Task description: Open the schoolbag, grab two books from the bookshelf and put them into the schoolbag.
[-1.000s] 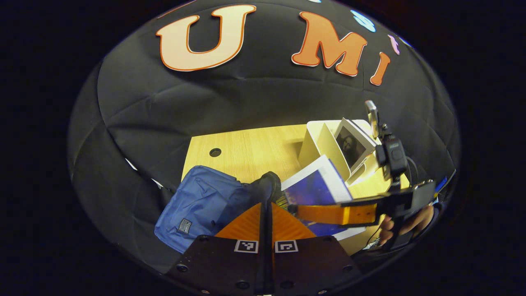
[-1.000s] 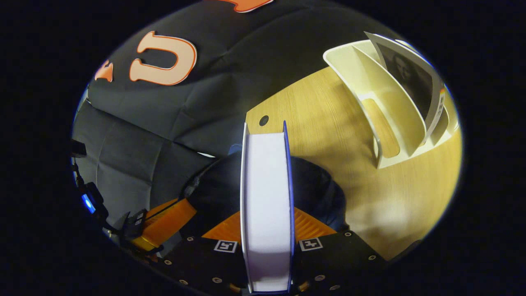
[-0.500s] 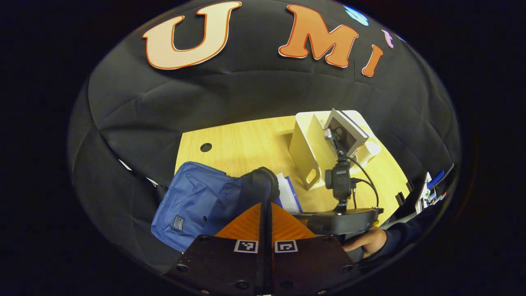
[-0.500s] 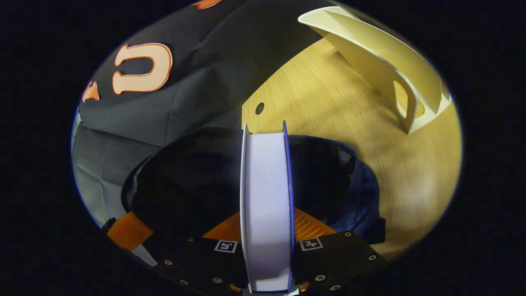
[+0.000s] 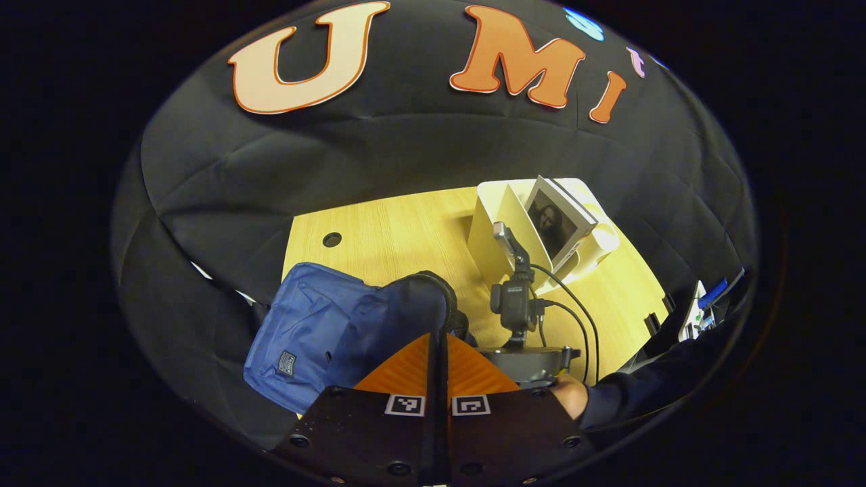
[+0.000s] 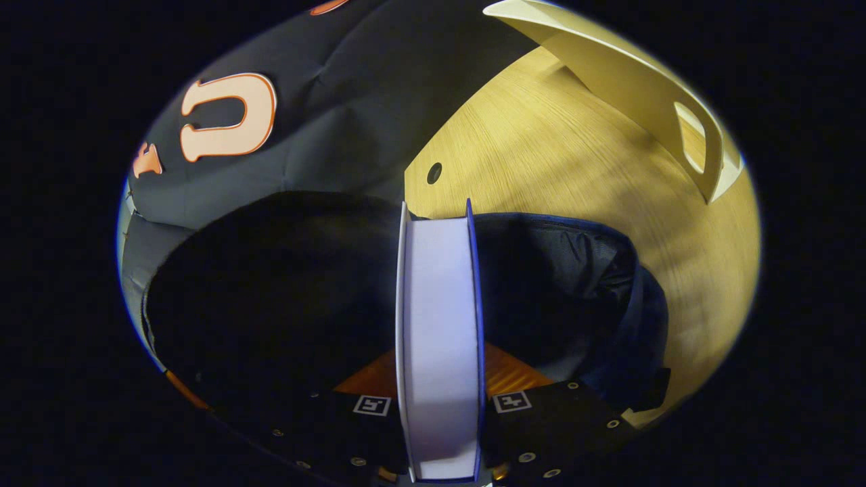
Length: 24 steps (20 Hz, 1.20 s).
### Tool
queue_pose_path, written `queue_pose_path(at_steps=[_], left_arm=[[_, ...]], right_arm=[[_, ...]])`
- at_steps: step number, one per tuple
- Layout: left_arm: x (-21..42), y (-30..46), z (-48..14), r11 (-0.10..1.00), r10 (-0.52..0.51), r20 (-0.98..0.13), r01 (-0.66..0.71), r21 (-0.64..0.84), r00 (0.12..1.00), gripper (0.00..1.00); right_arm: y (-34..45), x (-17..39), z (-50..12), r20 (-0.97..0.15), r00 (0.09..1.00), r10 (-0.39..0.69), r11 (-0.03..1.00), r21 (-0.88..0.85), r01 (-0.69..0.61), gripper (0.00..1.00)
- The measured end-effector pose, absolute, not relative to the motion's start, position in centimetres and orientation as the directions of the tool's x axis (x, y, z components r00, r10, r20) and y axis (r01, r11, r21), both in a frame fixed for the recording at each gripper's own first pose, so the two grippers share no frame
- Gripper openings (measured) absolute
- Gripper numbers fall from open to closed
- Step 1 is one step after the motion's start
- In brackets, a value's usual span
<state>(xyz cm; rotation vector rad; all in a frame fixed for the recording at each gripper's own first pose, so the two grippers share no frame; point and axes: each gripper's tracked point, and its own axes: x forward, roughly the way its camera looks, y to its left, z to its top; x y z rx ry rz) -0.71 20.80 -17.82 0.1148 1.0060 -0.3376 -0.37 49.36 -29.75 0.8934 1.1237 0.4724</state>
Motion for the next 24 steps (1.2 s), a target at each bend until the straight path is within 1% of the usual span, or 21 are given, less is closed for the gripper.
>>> queue_pose_path(at_steps=[6, 13, 14, 15, 16, 17, 18, 19, 20, 21, 22, 23, 24], left_arm=[[-1.1, 20.5, -17.6, 0.94, -0.237, -0.844, 0.332, -0.075, 0.482, 0.0], [-1.9, 20.2, -17.2, 0.941, -0.239, -0.839, 0.331, -0.075, 0.489, 0.0], [-1.9, 20.2, -17.1, 0.942, -0.236, -0.838, 0.327, -0.074, 0.492, 0.0], [-1.8, 20.3, -17.1, 0.944, -0.234, -0.837, 0.321, -0.073, 0.496, 0.0], [-1.9, 20.4, -17.1, 0.947, -0.233, -0.835, 0.311, -0.078, 0.498, 0.0], [-1.8, 20.5, -17.1, 0.952, -0.229, -0.832, 0.295, -0.083, 0.505, 0.0], [-1.5, 20.8, -17.1, 0.955, -0.219, -0.829, 0.286, -0.076, 0.515, 0.0], [-1.3, 21.0, -17.0, 0.958, -0.208, -0.826, 0.28, -0.064, 0.523, 0.0], [-1.2, 21.3, -16.9, 0.96, -0.195, -0.823, 0.275, -0.049, 0.534, 0.0], [-1.1, 21.4, -16.9, 0.961, -0.188, -0.822, 0.273, -0.042, 0.537, 0.0], [-1.1, 21.4, -16.8, 0.962, -0.185, -0.82, 0.271, -0.039, 0.541, 0.01], [-0.9, 21.3, -16.9, 0.962, -0.188, -0.819, 0.268, -0.043, 0.543, 0.0], [-0.9, 21.3, -17.0, 0.964, -0.188, -0.818, 0.264, -0.045, 0.544, 0.0]], right_arm=[[51.0, -0.2, -31.0, -0.553, 0.394, 0.734, 0.559, 0.822, 0.113, 0.4], [52.3, 0.4, -32.2, -0.526, 0.416, 0.742, 0.543, 0.835, 0.089, 0.4], [52.6, 0.6, -32.4, -0.521, 0.42, 0.743, 0.538, 0.838, 0.088, 0.31], [52.9, 0.7, -32.7, -0.518, 0.412, 0.75, 0.532, 0.842, 0.091, 0.49], [53.1, 0.8, -32.9, -0.516, 0.405, 0.755, 0.522, 0.846, 0.106, 0.41], [53.4, 0.6, -32.8, -0.521, 0.39, 0.759, 0.516, 0.847, 0.128, 0.48], [53.6, 0.1, -32.8, -0.542, 0.366, 0.757, 0.524, 0.837, 0.156, 0.5], [53.6, -0.3, -33.0, -0.571, 0.341, 0.747, 0.543, 0.82, 0.182, 0.44], [53.4, -0.8, -33.1, -0.599, 0.314, 0.737, 0.564, 0.8, 0.204, 0.4], [52.9, -1.4, -33.4, -0.633, 0.28, 0.721, 0.593, 0.774, 0.222, 0.55], [52.7, -2.4, -33.4, -0.654, 0.241, 0.717, 0.612, 0.757, 0.229, 0.46], [52.6, -3.3, -33.4, -0.666, 0.208, 0.716, 0.628, 0.745, 0.224, 0.49], [52.5, -4.0, -33.0, -0.675, 0.183, 0.715, 0.642, 0.737, 0.211, 0.72]])
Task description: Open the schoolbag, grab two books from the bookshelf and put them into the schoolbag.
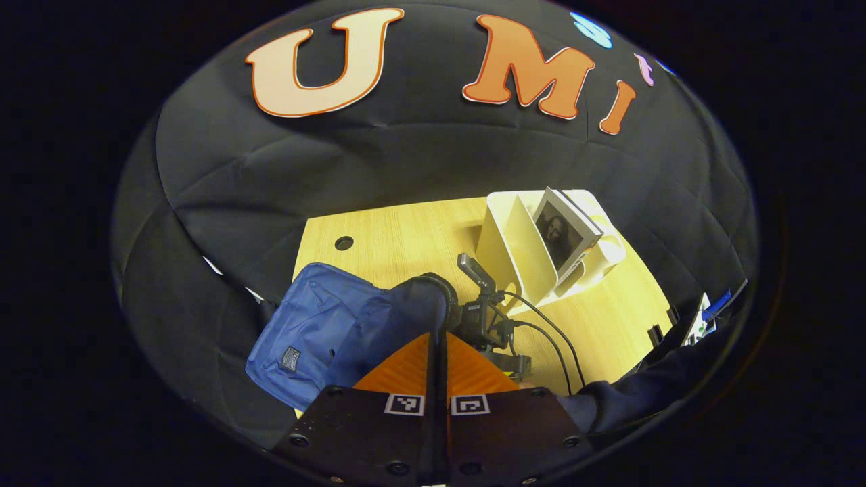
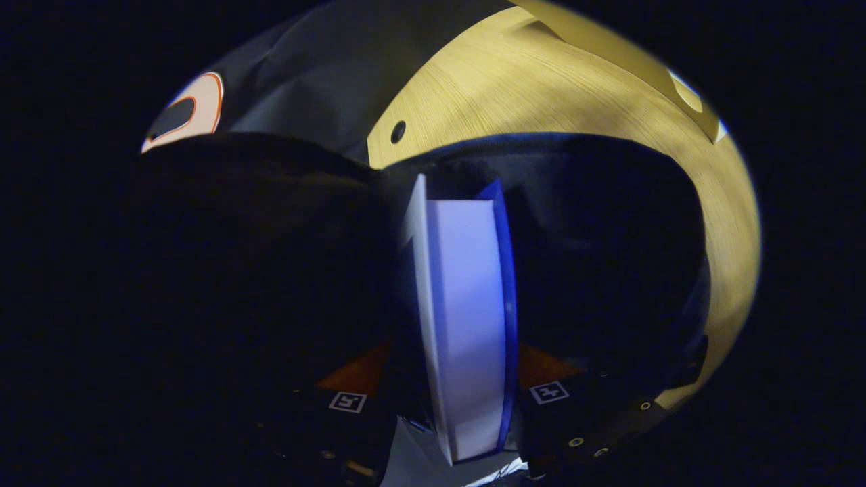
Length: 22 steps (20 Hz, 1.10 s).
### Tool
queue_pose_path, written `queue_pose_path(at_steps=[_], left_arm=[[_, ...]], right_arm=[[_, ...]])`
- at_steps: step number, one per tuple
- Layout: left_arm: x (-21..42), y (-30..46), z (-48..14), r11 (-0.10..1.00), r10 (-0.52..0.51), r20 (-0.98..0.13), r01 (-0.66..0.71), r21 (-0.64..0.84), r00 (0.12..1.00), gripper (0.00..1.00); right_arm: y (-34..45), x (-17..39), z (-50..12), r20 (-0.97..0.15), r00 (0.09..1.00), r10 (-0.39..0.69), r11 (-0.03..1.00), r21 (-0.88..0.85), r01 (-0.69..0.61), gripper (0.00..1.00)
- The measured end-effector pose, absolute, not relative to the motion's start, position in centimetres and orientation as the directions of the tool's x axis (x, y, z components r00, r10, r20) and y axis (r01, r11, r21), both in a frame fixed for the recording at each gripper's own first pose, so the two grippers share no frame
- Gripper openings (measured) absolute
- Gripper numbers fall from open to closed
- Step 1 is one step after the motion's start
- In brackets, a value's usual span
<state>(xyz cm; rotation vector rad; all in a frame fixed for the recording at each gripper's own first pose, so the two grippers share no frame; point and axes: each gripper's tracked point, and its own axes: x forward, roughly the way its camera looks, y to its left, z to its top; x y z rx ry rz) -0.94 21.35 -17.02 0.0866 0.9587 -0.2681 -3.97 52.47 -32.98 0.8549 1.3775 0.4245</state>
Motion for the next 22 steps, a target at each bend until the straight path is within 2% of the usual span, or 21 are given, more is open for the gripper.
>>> queue_pose_path(at_steps=[1, 2, 6, 9, 10, 11, 16, 22], left_arm=[[-0.8, 21.4, -17.0, 0.964, -0.19, -0.815, 0.26, -0.05, 0.547, 0.0], [-0.7, 21.5, -17.0, 0.965, -0.19, -0.812, 0.256, -0.052, 0.552, 0.0], [-0.6, 21.8, -17.0, 0.97, -0.191, -0.803, 0.234, -0.066, 0.564, 0.0], [-0.7, 21.6, -17.2, 0.972, -0.195, -0.8, 0.223, -0.078, 0.568, 0.0], [-0.9, 21.5, -17.3, 0.971, -0.197, -0.801, 0.222, -0.082, 0.565, 0.05], [-0.9, 21.4, -17.4, 0.972, -0.198, -0.798, 0.218, -0.085, 0.569, 0.01], [-1.1, 20.8, -18.4, 0.973, -0.2, -0.805, 0.211, -0.095, 0.558, 0.01], [-1.2, 19.5, -19.4, 0.974, -0.205, -0.811, 0.198, -0.113, 0.548, 0.01]], right_arm=[[52.2, -4.4, -32.9, -0.68, 0.17, 0.713, 0.653, 0.732, 0.195, 0.75], [51.4, -5.0, -32.4, -0.688, 0.157, 0.709, 0.665, 0.726, 0.177, 0.82], [49.1, -6.5, -30.7, -0.707, 0.12, 0.697, 0.696, 0.707, 0.126, 0.96], [47.7, -6.7, -29.5, -0.714, 0.127, 0.689, 0.709, 0.7, 0.085, 0.96], [47.0, -6.6, -29.1, -0.711, 0.137, 0.69, 0.709, 0.702, 0.072, 0.96], [46.2, -6.3, -28.6, -0.708, 0.15, 0.69, 0.709, 0.703, 0.06, 0.96], [41.1, -3.6, -25.0, -0.696, 0.274, 0.664, 0.721, 0.693, 0.011, 0.97], [31.7, 0.5, -20.5, -0.717, 0.428, 0.55, 0.814, 0.574, -0.083, 0.97]])
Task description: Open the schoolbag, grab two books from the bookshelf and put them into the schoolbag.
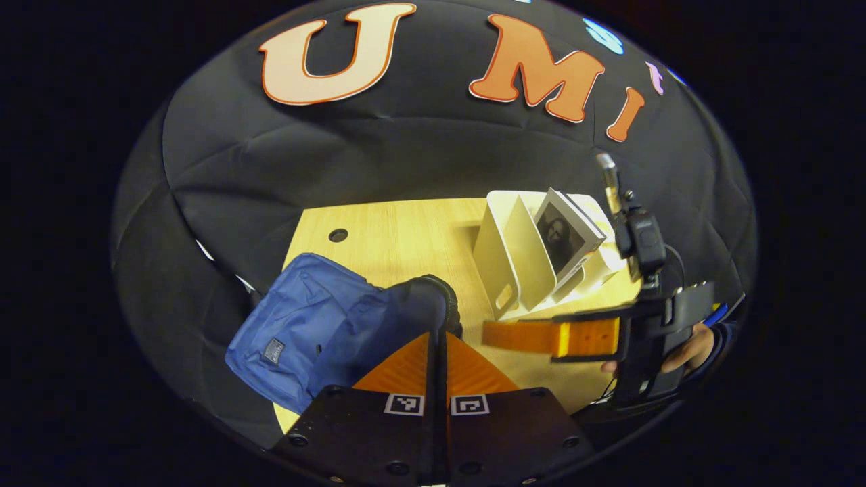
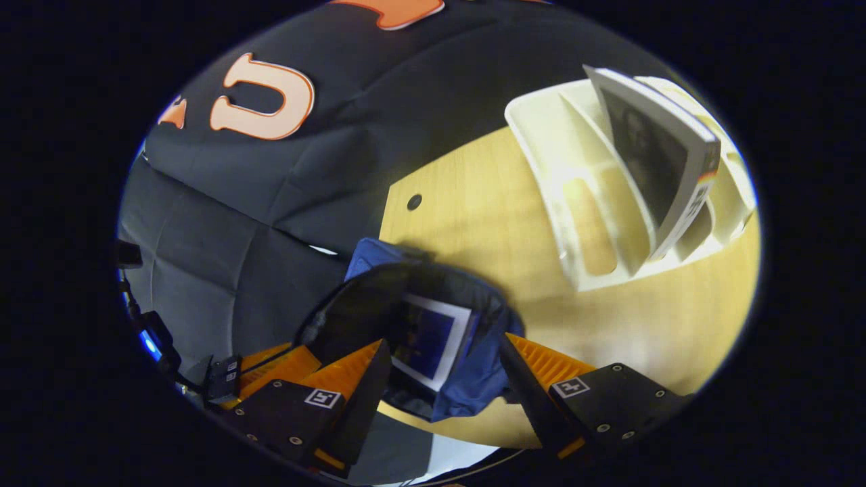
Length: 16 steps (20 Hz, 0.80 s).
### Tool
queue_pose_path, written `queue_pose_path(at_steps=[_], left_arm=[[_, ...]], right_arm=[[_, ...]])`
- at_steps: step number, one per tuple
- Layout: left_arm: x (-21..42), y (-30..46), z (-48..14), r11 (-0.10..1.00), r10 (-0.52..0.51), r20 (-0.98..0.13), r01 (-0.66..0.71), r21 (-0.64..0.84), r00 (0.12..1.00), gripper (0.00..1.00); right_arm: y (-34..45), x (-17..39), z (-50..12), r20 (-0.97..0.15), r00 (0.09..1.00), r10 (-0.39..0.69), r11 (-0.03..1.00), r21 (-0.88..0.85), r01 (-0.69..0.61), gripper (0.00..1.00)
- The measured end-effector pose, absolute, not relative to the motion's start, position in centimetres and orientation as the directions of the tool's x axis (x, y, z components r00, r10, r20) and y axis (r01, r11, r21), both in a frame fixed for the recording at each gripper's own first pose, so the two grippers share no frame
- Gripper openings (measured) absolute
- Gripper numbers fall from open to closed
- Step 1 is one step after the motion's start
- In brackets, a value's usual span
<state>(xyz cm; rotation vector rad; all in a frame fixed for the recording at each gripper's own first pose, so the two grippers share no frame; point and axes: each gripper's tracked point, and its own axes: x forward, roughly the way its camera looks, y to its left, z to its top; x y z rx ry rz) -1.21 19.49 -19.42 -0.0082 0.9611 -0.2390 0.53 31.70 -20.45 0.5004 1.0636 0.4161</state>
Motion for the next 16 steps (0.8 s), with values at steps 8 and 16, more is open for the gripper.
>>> queue_pose_path(at_steps=[8, 16], left_arm=[[-1.8, 18.8, -20.8, 0.977, -0.213, -0.808, 0.141, -0.161, 0.549, 0.0], [-2.6, 18.7, -21.9, 0.973, -0.227, -0.806, 0.095, -0.21, 0.547, 0.01]], right_arm=[[20.8, 5.7, -15.2, -0.719, 0.621, 0.312, 0.949, 0.273, -0.161, 0.97], [13.3, 9.7, -12.7, -0.729, 0.677, 0.1, 0.989, -0.001, -0.147, 0.97]])
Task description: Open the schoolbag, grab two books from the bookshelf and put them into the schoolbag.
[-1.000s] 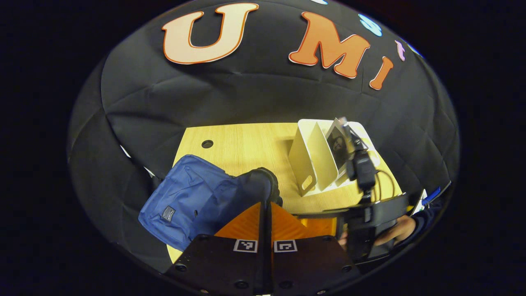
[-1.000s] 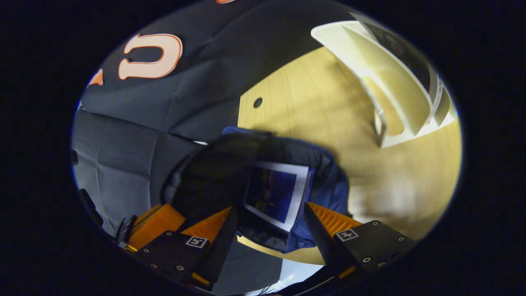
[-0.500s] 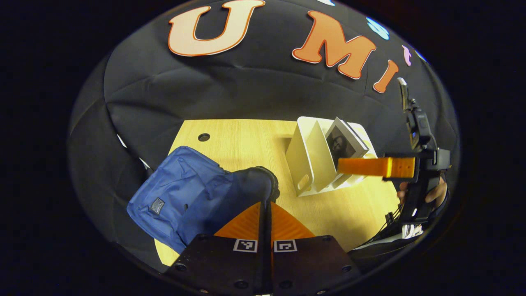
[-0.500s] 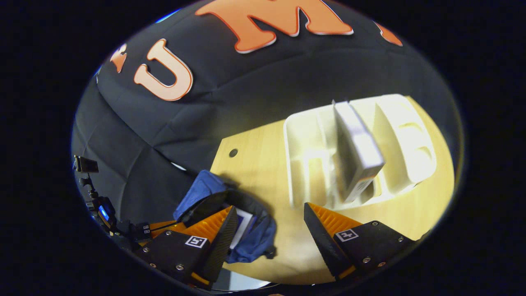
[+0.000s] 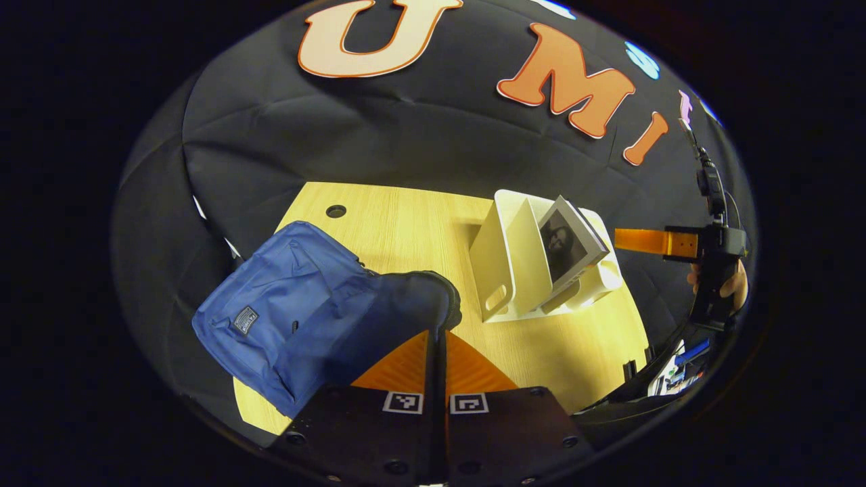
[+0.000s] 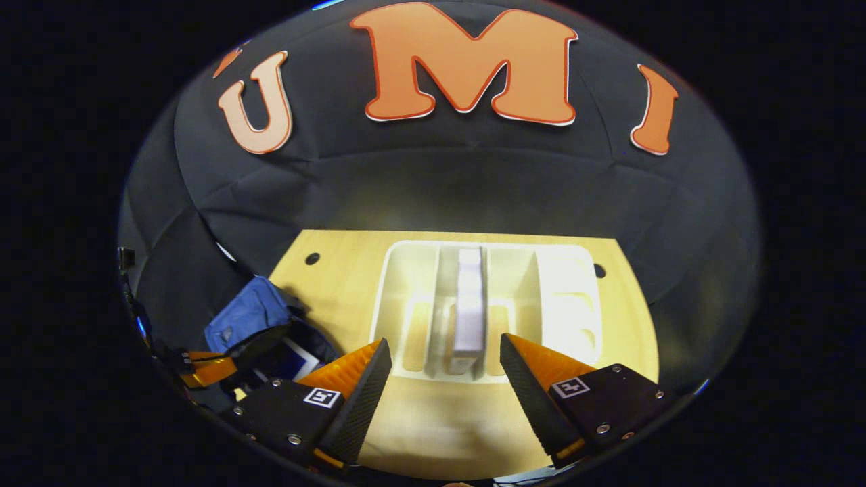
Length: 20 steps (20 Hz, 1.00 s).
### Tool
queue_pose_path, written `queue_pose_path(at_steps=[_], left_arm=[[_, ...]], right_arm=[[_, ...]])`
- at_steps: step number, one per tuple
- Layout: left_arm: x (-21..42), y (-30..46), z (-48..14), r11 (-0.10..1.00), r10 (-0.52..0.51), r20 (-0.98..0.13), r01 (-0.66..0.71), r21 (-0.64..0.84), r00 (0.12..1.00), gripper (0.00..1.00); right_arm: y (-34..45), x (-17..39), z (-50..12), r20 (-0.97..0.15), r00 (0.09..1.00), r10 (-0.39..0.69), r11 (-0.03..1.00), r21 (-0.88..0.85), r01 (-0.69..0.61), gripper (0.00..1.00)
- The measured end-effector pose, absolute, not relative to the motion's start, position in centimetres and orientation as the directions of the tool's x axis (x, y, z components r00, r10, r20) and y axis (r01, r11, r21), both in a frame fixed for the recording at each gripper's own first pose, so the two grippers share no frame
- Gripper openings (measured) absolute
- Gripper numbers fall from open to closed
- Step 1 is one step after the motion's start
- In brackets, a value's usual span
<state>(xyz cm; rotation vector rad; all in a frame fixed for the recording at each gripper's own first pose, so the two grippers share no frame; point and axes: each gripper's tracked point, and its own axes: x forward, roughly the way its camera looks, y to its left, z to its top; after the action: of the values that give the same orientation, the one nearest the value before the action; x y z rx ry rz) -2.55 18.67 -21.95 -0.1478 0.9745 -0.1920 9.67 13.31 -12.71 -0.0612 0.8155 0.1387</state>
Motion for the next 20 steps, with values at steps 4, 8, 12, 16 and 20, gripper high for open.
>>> queue_pose_path(at_steps=[4, 8, 12, 16, 20], left_arm=[[-2.7, 18.8, -22.2, 0.971, -0.233, -0.803, 0.087, -0.223, 0.549, 0.01], [-3.4, 18.7, -23.0, 0.964, -0.249, -0.801, 0.059, -0.26, 0.544, 0.01], [-3.6, 18.9, -23.5, 0.958, -0.259, -0.801, 0.038, -0.284, 0.54, 0.0], [-3.4, 18.6, -24.2, 0.954, -0.267, -0.802, 0.032, -0.297, 0.535, 0.01], [-3.4, 18.6, -24.5, 0.951, -0.271, -0.803, 0.02, -0.308, 0.531, 0.01]], right_arm=[[12.1, 11.9, -14.9, -0.777, 0.627, 0.061, 0.989, -0.038, -0.143, 0.97], [12.2, 13.5, -17.9, -0.835, 0.549, 0.05, 0.989, -0.034, -0.143, 0.98], [13.1, 15.0, -20.7, -0.88, 0.473, 0.048, 0.988, -0.028, -0.152, 0.98], [13.2, 16.0, -23.2, -0.911, 0.411, 0.025, 0.987, -0.043, -0.155, 0.98], [12.9, 16.7, -23.6, -0.921, 0.39, 0.017, 0.987, -0.047, -0.154, 0.94]])
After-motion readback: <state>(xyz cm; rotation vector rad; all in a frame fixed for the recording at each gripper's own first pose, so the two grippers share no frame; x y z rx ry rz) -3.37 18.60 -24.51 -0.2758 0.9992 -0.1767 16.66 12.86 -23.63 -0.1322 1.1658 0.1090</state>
